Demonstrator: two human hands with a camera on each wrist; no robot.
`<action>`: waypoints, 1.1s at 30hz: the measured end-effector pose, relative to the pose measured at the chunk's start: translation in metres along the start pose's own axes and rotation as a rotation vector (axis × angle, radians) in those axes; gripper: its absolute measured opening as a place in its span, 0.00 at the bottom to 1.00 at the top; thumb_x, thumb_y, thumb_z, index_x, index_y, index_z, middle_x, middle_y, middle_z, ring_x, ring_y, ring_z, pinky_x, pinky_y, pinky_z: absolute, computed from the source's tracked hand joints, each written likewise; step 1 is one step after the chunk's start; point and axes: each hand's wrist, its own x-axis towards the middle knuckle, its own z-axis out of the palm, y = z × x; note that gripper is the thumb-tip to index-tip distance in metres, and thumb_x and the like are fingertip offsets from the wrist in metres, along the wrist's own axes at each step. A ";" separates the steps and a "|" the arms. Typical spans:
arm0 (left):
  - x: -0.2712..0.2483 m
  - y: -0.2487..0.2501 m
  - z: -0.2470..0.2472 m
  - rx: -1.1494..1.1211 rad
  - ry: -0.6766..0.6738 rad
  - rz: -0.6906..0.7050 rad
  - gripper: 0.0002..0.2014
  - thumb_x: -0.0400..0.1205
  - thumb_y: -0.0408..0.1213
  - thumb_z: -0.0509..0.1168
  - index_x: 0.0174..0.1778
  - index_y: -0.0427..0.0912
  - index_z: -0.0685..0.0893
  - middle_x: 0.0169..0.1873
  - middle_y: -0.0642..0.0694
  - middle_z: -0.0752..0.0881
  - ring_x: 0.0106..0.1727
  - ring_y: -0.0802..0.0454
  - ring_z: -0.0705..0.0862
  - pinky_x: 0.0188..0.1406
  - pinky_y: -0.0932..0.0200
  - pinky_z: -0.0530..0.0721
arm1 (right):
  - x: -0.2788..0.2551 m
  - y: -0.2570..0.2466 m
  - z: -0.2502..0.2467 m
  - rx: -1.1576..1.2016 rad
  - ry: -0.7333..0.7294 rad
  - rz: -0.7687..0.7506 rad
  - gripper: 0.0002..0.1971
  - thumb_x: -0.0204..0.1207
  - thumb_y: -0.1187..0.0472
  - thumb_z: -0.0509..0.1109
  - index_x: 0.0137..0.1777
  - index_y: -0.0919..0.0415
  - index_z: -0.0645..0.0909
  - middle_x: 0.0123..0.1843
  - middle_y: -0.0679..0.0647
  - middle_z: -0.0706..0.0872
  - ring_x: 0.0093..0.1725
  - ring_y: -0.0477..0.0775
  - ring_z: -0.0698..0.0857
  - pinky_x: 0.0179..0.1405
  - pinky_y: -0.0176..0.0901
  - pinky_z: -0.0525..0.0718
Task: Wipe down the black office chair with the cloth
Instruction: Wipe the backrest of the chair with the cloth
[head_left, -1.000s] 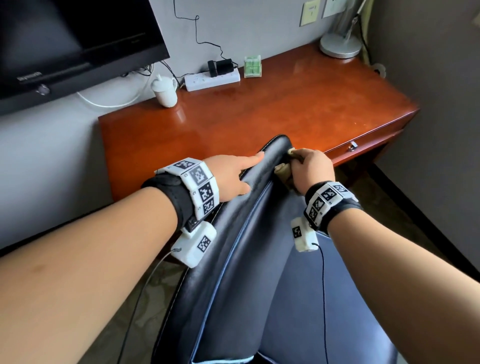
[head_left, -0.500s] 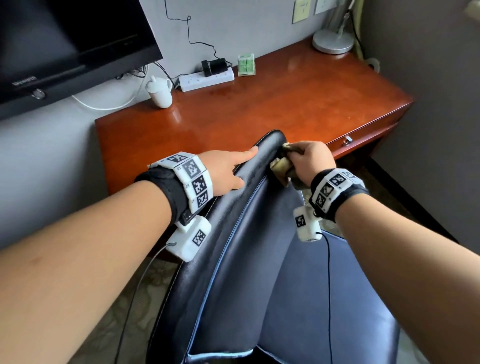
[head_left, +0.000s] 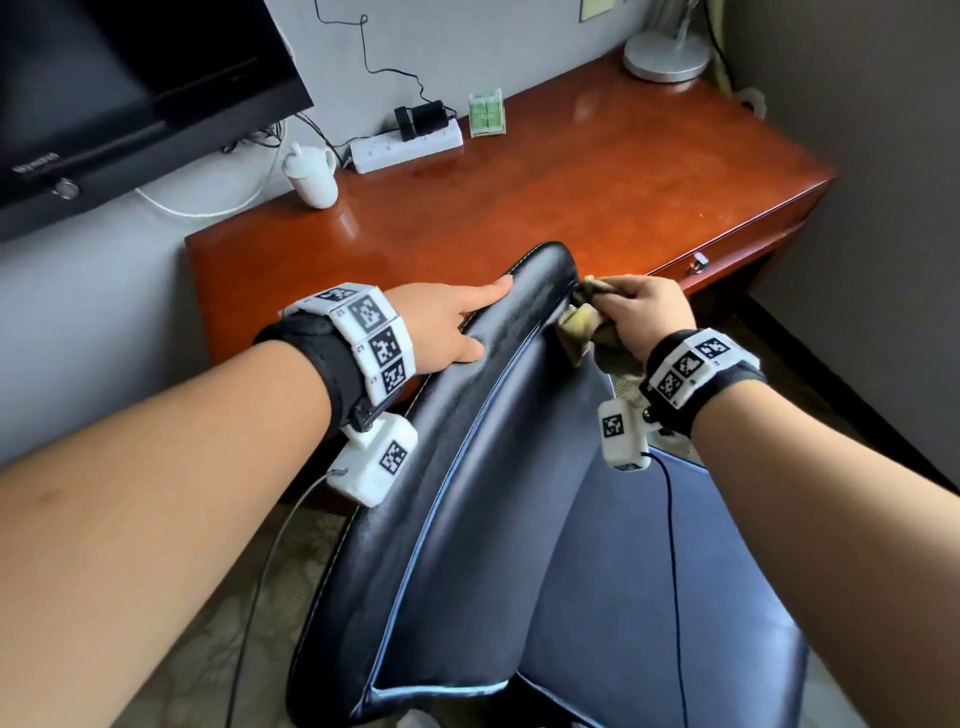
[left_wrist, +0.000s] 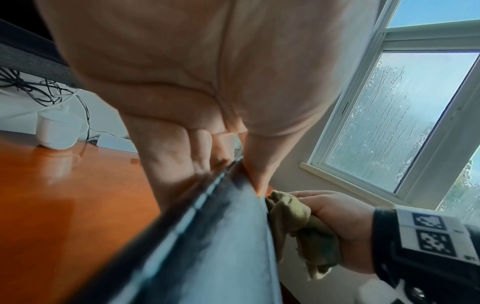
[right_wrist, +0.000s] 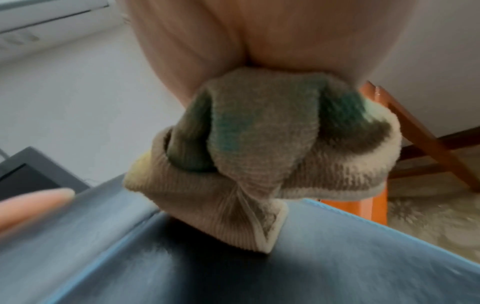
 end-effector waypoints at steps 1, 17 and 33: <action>0.002 0.000 0.000 -0.002 -0.006 -0.002 0.41 0.90 0.46 0.67 0.89 0.75 0.48 0.82 0.45 0.78 0.81 0.47 0.78 0.79 0.49 0.77 | 0.004 -0.003 0.002 -0.024 -0.001 -0.026 0.11 0.82 0.65 0.73 0.59 0.55 0.92 0.38 0.47 0.90 0.25 0.31 0.82 0.24 0.24 0.77; 0.011 0.000 -0.008 0.000 -0.064 -0.038 0.40 0.89 0.50 0.66 0.83 0.87 0.45 0.49 0.48 0.76 0.18 0.56 0.77 0.53 0.43 0.92 | 0.009 -0.008 -0.003 -0.143 0.037 -0.052 0.15 0.78 0.62 0.70 0.59 0.47 0.92 0.40 0.49 0.94 0.34 0.51 0.92 0.29 0.48 0.91; 0.017 0.008 -0.006 -0.041 0.015 0.017 0.40 0.89 0.46 0.67 0.88 0.78 0.50 0.63 0.44 0.85 0.57 0.51 0.86 0.49 0.58 0.84 | 0.006 -0.007 -0.011 -0.362 -0.035 -0.171 0.19 0.77 0.63 0.72 0.66 0.50 0.90 0.57 0.53 0.93 0.53 0.50 0.89 0.41 0.30 0.78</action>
